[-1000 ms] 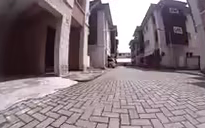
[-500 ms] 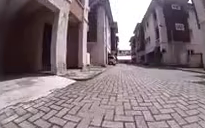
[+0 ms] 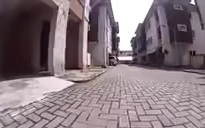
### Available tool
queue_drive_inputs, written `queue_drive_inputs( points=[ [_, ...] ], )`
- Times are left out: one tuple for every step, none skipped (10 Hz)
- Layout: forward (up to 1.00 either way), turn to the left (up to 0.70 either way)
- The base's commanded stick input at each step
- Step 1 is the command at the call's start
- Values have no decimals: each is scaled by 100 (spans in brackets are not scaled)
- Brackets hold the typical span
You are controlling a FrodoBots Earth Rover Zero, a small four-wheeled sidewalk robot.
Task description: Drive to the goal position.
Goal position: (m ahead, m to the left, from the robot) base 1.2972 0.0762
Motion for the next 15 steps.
queue_drive_inputs(
  points=[
    [50,-26],
    [50,-34],
    [50,-41],
    [50,-49],
    [50,-37],
    [50,-23],
    [50,-8],
    [50,0],
    [50,0],
    [50,0],
    [50,0],
    [50,0],
    [50,0],
    [50,0],
    [50,0]
  ],
)
